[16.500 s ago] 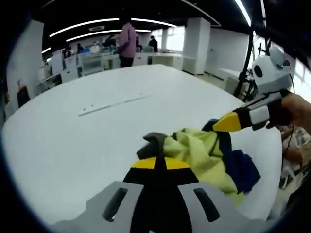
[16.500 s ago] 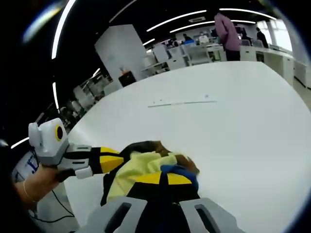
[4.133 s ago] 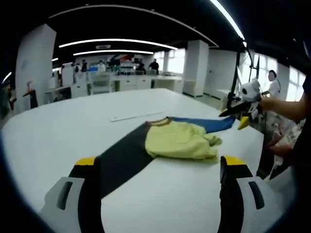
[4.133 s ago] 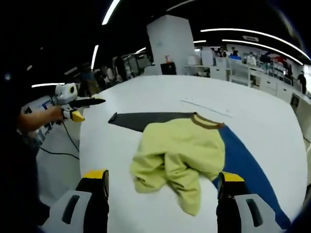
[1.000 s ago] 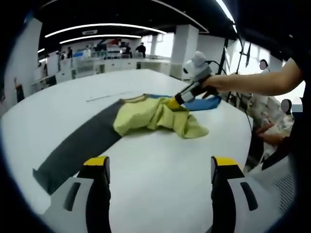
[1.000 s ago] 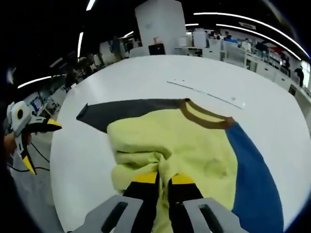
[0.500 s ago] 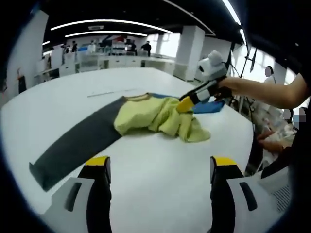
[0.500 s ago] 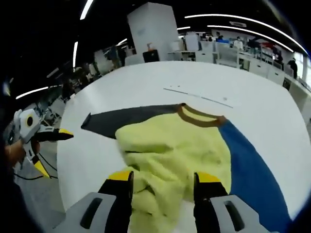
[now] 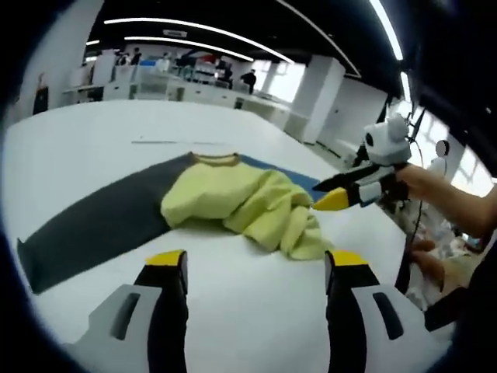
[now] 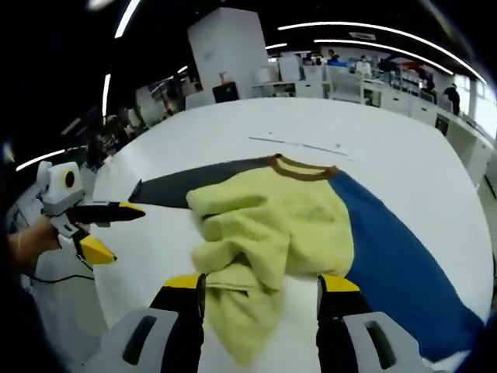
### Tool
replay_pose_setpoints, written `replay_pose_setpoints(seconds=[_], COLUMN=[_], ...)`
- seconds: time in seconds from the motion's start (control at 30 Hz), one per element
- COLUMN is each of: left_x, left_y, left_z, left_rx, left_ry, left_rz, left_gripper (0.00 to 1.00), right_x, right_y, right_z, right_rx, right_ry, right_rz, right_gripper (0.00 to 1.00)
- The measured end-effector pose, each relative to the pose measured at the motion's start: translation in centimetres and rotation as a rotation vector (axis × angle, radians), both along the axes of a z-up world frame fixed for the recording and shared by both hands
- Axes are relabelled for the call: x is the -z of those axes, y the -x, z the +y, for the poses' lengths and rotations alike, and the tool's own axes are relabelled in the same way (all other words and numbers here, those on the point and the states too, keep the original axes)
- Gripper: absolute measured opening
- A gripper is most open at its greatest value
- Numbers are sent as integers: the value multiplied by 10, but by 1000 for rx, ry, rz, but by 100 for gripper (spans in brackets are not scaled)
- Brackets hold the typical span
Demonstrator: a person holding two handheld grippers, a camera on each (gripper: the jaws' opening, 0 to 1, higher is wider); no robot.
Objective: Fold the garment on the visible template until the final outline fits inside the template.
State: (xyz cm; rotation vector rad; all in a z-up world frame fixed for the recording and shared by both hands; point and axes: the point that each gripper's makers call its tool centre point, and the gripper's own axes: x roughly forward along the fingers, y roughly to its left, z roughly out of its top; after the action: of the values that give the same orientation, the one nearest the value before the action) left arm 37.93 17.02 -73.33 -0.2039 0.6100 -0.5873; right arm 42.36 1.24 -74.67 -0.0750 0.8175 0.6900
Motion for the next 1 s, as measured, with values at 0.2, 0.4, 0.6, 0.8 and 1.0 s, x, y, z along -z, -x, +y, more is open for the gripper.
replay_pose_setpoints(seconds=[0.2, 0.4, 0.6, 0.8, 1.0], left_x=[13, 21, 39, 48, 53], left_y=[-8, -18, -23, -29, -34], left_z=[-11, -19, -29, -34, -43], left_rx=[-29, -67, -95, -125, -146], left_ry=[22, 30, 50, 69, 114], left_rz=[27, 32, 97, 129, 159], left_gripper=[60, 51, 43, 36, 31], right_x=[11, 22, 36, 44, 45], right_y=[14, 29, 45, 56, 57], right_z=[-13, -19, -22, -23, -23], right_rx=[34, 68, 85, 133, 166], right_ry=[20, 20, 53, 49, 70], right_rz=[3, 12, 17, 29, -1], right_gripper=[50, 44, 37, 30, 23])
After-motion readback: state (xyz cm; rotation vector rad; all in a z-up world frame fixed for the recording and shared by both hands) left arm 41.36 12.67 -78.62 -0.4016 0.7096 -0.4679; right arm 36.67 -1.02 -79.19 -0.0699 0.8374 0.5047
